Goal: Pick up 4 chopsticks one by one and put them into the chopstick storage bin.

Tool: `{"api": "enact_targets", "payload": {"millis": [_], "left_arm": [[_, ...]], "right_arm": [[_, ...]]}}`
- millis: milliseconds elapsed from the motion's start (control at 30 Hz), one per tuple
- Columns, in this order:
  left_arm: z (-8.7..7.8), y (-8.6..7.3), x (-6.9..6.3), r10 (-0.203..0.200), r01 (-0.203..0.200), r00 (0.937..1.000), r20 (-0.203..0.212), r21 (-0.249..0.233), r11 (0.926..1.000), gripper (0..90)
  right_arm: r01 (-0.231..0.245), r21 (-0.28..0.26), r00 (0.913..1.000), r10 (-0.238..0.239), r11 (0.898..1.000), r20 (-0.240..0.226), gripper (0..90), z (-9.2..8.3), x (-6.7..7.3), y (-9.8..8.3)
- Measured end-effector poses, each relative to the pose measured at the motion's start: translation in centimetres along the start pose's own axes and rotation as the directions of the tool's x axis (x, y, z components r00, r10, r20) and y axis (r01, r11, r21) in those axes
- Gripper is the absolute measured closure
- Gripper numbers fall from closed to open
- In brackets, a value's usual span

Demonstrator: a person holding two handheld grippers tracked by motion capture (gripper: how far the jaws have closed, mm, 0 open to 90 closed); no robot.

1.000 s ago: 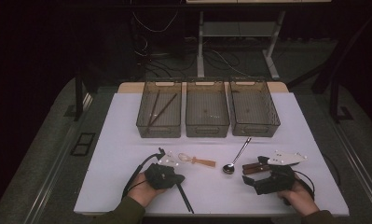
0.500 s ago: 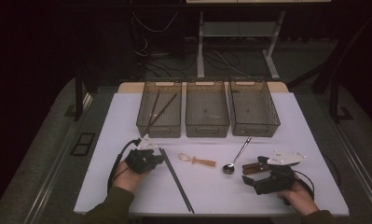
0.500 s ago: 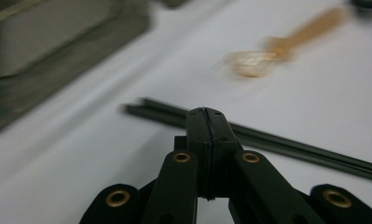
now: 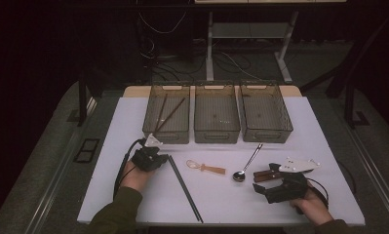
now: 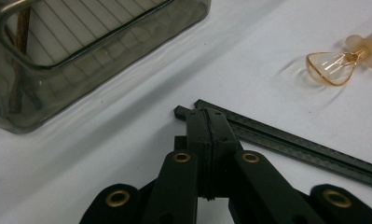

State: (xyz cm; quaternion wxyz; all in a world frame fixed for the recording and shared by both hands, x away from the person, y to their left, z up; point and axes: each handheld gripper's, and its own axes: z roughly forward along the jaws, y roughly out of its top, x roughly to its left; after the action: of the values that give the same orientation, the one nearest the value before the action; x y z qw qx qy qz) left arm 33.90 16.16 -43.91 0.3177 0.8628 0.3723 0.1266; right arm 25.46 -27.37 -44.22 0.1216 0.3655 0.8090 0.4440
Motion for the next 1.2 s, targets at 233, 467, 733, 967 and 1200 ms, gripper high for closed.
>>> {"api": "enact_targets", "payload": {"millis": [233,467,733,967,1200], "left_arm": [[0.4,0.3,0.0,0.002,-0.002,1.0,0.002,-0.001,1.0,88.7],[1.0,0.9,-0.1,0.011,-0.011,0.9999,-0.001,-0.006,0.9999,88.7],[1.6,1.4,-0.1,0.003,-0.003,1.0,0.0,-0.013,0.9999,88.7],[2.2,2.1,0.1,0.005,-0.005,1.0,0.001,-0.018,0.9998,88.7],[2.9,2.8,0.1,0.006,-0.006,1.0,0.004,-0.026,0.9996,88.7]], "right_arm": [[-0.002,0.0,1.0,0.002,1.0,0.001,1.5,0.0,0.0,0.0],[-0.001,-0.003,1.0,0.001,1.0,0.001,1.5,0.0,0.0,0.0],[0.0,-0.001,1.0,0.0,1.0,0.001,1.5,0.0,0.0,0.0],[-0.001,0.0,1.0,0.001,1.0,0.001,1.5,0.0,0.0,0.0],[0.0,-0.002,1.0,0.0,1.0,0.001,1.5,0.0,0.0,0.0]]}}
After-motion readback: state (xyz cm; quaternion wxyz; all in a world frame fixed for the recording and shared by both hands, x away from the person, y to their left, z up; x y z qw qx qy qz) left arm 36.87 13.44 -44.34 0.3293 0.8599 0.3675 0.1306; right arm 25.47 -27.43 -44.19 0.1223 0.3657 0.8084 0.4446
